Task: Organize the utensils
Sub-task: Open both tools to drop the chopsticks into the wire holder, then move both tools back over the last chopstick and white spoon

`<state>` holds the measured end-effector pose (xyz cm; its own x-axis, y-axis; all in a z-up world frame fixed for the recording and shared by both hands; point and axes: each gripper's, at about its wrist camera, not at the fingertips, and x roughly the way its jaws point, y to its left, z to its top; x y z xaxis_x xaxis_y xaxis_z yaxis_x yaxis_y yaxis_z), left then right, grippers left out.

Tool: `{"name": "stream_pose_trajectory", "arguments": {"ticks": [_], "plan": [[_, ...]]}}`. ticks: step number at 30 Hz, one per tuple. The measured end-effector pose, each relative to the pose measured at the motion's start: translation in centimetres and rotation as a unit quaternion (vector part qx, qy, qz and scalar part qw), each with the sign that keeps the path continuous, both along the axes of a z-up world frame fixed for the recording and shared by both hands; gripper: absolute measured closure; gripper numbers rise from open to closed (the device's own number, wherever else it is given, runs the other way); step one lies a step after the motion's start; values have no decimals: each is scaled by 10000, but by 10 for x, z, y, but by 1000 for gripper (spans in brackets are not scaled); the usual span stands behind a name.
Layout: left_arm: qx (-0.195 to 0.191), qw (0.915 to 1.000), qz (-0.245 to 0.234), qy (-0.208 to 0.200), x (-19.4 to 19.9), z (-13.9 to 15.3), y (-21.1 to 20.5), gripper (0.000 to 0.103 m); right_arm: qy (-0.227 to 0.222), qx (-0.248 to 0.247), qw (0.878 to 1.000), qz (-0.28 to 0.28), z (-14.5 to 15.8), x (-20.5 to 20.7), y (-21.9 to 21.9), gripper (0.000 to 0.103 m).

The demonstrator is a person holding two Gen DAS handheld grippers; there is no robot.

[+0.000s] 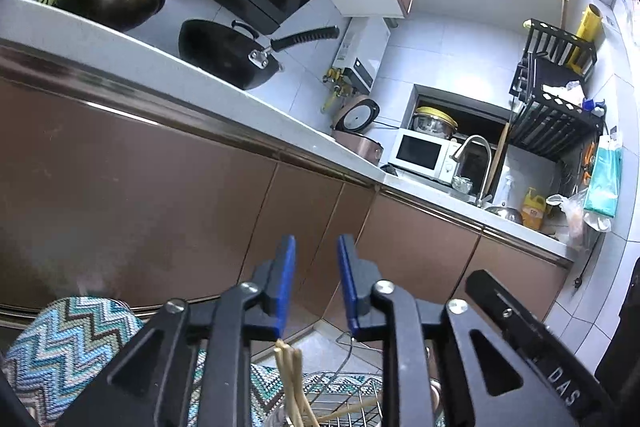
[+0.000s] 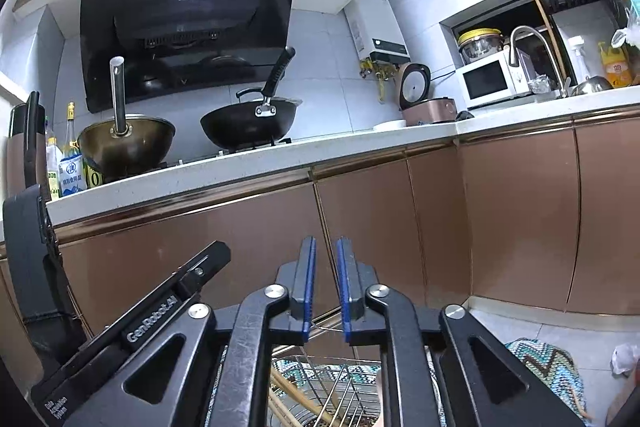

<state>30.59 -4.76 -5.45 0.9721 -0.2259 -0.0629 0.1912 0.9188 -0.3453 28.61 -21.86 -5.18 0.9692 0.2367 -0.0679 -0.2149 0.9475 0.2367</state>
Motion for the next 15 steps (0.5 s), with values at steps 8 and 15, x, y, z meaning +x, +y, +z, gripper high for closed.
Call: {"name": "stream_pose_trajectory", "arguments": {"ticks": [8,15], "plan": [[22,9997,249,41,-38,35,29,65,-21,78,9999,-112,21,-30,-5,72],[309,9984,411,243,-86,55,51,61,-74,24,9999,-64,44,-74,2,53]]}}
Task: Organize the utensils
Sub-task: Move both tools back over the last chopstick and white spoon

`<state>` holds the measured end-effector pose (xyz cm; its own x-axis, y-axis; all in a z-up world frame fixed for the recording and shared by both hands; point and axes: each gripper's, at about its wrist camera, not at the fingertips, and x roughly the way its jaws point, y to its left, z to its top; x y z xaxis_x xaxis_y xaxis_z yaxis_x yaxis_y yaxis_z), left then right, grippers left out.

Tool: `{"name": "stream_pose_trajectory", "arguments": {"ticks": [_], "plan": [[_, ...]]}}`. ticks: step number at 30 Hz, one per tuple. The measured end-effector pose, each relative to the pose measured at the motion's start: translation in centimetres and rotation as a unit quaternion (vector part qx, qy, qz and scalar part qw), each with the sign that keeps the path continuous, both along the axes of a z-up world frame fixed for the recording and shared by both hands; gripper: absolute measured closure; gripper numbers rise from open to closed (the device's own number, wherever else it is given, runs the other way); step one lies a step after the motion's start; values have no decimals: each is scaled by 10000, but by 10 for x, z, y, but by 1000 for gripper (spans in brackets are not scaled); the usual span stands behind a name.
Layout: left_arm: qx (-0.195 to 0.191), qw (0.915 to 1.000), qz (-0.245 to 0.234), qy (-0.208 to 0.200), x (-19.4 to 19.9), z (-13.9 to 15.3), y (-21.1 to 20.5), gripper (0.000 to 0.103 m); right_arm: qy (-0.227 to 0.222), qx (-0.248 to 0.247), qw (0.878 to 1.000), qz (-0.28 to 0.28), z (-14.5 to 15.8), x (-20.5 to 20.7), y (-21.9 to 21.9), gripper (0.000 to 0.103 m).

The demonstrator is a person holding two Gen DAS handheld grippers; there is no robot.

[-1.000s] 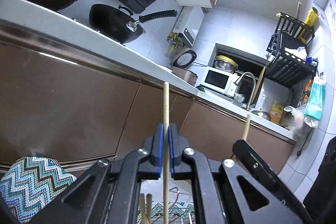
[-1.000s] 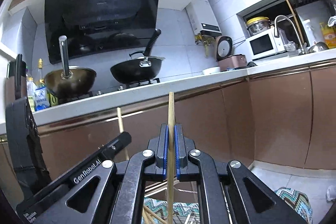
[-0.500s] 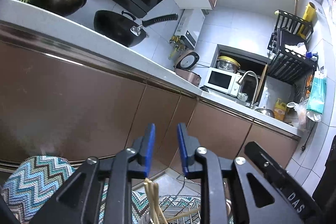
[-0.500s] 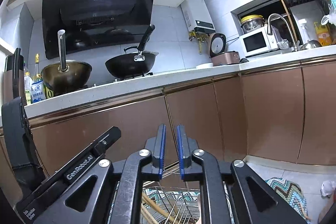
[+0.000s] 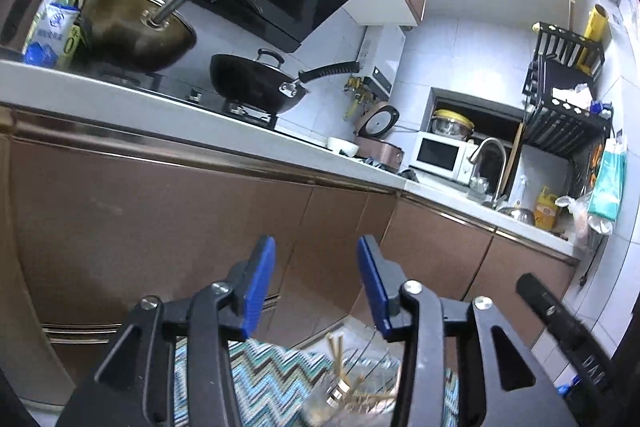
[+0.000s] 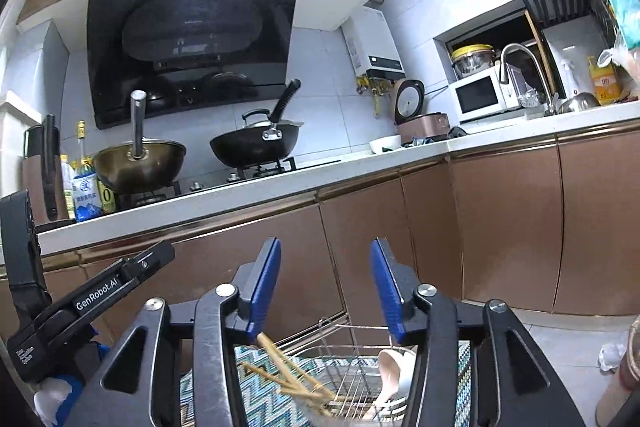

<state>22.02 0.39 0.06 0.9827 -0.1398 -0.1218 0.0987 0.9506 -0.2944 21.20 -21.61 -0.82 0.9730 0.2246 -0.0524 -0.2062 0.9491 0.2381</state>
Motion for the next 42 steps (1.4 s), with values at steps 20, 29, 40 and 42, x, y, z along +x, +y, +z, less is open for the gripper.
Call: {"name": "stream_pose_trajectory", "arguments": {"ticks": [20,29,40,42], "plan": [[325,9964,723,311,-127,28,81,55,15,-135,9999,56,21,-102,12,11],[325,9931,801,793,-147,16,110,55,263,-111,9990,336,15,-126,13,4],[136,9810,313,1911,-133,-29,129,55,1247,-164,9887,822,-16,-119,24,9],[-41,9739,119,2265,-121,-44,133,55,1536,-95,9834,958,-28,-110,25,12]]}}
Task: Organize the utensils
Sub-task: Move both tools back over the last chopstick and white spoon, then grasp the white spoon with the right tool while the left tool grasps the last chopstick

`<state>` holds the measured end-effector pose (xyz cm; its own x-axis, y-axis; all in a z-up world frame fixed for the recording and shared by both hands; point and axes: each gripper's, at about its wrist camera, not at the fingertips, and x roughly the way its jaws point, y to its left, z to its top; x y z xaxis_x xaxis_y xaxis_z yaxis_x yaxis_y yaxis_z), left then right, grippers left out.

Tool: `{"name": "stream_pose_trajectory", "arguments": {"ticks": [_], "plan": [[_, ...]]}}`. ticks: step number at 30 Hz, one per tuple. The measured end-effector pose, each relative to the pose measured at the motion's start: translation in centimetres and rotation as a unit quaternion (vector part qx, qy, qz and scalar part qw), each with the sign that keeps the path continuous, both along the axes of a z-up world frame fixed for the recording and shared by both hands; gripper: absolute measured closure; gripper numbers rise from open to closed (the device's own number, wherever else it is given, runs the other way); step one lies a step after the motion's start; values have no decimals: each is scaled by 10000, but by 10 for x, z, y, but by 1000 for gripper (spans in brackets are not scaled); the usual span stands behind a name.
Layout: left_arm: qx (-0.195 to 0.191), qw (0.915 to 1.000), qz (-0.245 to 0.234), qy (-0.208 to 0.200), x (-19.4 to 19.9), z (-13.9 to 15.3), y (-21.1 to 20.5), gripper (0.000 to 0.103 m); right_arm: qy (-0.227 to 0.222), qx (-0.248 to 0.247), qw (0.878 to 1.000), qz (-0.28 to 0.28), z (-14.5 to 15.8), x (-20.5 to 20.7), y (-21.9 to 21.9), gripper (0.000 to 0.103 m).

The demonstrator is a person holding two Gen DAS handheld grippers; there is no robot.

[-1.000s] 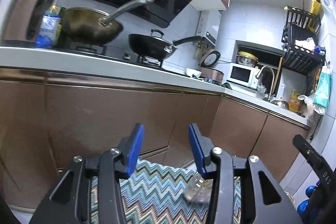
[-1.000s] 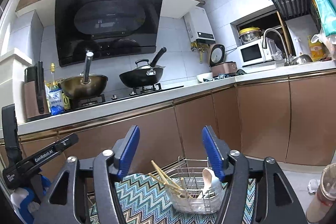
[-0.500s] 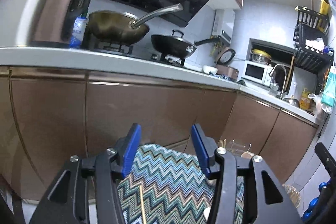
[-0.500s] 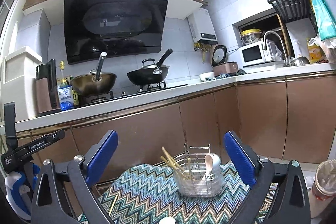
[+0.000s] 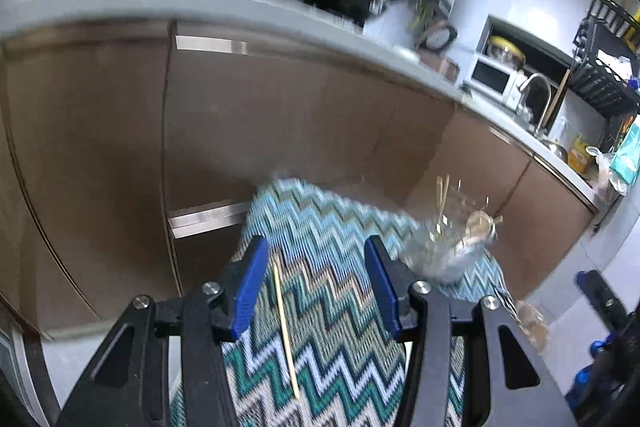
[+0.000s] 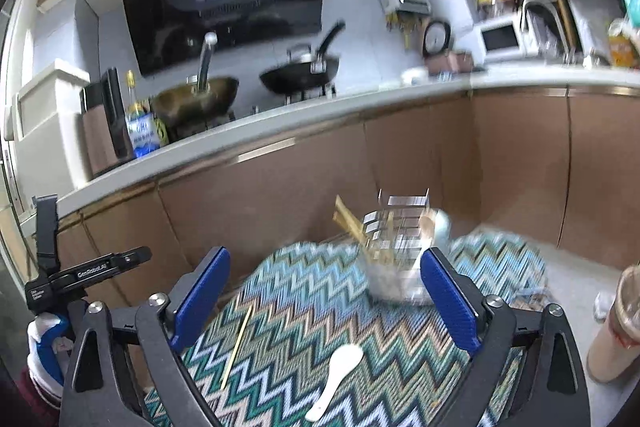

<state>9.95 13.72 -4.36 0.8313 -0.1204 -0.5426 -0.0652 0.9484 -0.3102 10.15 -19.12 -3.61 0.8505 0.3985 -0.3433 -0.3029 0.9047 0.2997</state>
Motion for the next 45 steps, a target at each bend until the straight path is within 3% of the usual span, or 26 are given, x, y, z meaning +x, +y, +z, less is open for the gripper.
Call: {"name": "stream_pose_trajectory", "arguments": {"ticks": [4,8,17,23,30,37,42,45], "plan": [[-403,9972,-254,583,24,-31,5,55,673,151,9974,218,-30,20,3,21],[-826,9873,-469,1271,56,-69,5,56,1276,329,9905,404,-61,40,6,25],[-1102,9631,-431,2416,123,-135,11,70,2328,654,9683,626,-127,80,5,30],[-945,9573,-327,2714,144,-155,11,78,2839,925,9507,833,-159,99,7,38],[-852,9512,-349,2946,154,-173,10,86,3240,1312,9305,1097,-182,119,14,38],[-805,9506,-394,2971,158,-176,10,90,3501,1486,9162,1260,-197,131,21,38],[-860,9503,-407,2965,158,-177,12,92,3422,1564,9149,1466,-184,132,33,43],[-898,9503,-415,2951,157,-176,14,93,3143,1582,9158,1937,-160,126,52,43]]}}
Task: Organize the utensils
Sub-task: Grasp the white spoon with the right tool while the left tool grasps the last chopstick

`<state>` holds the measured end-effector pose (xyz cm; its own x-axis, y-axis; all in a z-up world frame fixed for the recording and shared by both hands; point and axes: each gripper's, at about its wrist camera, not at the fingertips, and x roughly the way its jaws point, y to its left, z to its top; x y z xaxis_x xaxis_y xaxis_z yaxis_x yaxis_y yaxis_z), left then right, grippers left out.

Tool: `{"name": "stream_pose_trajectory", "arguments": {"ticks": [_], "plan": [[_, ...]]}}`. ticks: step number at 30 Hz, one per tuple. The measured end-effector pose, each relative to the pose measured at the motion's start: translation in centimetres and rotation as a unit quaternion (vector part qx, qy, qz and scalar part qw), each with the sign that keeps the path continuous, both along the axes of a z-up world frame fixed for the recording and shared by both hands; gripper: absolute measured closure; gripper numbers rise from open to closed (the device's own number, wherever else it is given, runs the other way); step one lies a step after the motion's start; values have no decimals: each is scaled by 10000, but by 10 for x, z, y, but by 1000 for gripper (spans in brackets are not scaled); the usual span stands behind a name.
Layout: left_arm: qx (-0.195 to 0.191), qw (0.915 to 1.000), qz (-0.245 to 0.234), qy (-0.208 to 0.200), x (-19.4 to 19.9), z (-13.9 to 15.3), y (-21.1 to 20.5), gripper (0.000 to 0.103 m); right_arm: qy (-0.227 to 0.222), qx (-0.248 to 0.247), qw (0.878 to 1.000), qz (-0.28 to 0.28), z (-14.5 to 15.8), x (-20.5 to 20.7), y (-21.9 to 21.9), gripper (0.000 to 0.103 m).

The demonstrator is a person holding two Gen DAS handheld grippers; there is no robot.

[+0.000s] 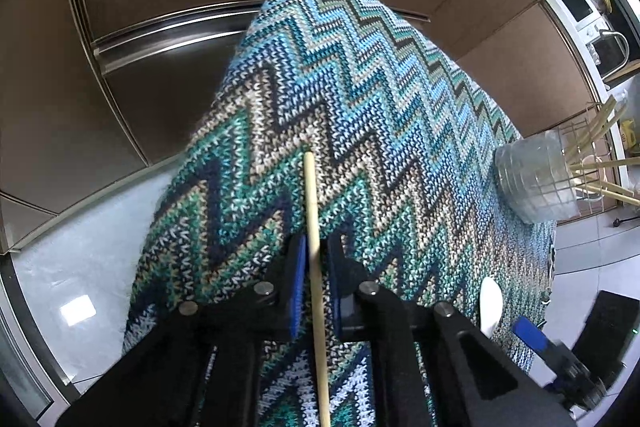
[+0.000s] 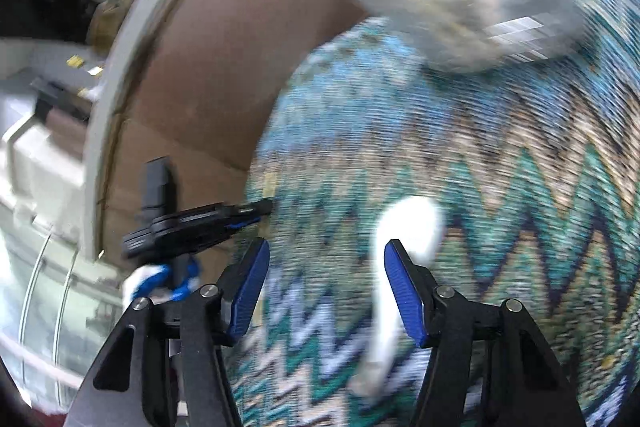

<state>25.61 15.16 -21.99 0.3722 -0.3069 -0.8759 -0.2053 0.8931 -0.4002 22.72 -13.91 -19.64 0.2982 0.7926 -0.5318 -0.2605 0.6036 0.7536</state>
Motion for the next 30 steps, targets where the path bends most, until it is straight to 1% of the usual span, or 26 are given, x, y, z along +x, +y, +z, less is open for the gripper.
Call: {"name": "stream_pose_trajectory", "arguments": {"ticks": [2,4,8,11,13,18,21,24,26,28,30], "plan": [[-29,10000,8,6,0,1,1,94,-131,46,9998,141,9,-3,8,43],[-60,10000,10,8,0,1,1,94,-233,-161,9996,24,13,-4,7,43],[-61,10000,-3,-2,0,2,1,94,102,-340,9987,-360,-4,4,-13,43],[-84,10000,2,-18,-1,1,2,94,343,-444,9974,-444,-22,5,-23,43],[-81,10000,-1,-21,-1,2,1,94,469,-462,9967,-481,-32,6,-21,43],[-13,10000,-43,-23,0,2,1,94,544,-505,9962,-451,-43,14,-16,43],[14,10000,-68,-31,0,2,-1,94,586,-503,9960,-452,-45,22,-12,46],[9,10000,-77,-42,0,2,0,94,645,-562,9955,-403,-48,32,-9,55],[15,10000,-76,-37,-1,2,0,95,726,-558,9952,-339,-51,37,-9,70],[13,10000,-82,-36,-1,2,0,95,844,-468,9949,-288,-56,43,-11,79],[24,9999,-103,-30,-1,2,-1,95,902,-350,9950,-225,-57,45,-13,82]]}}
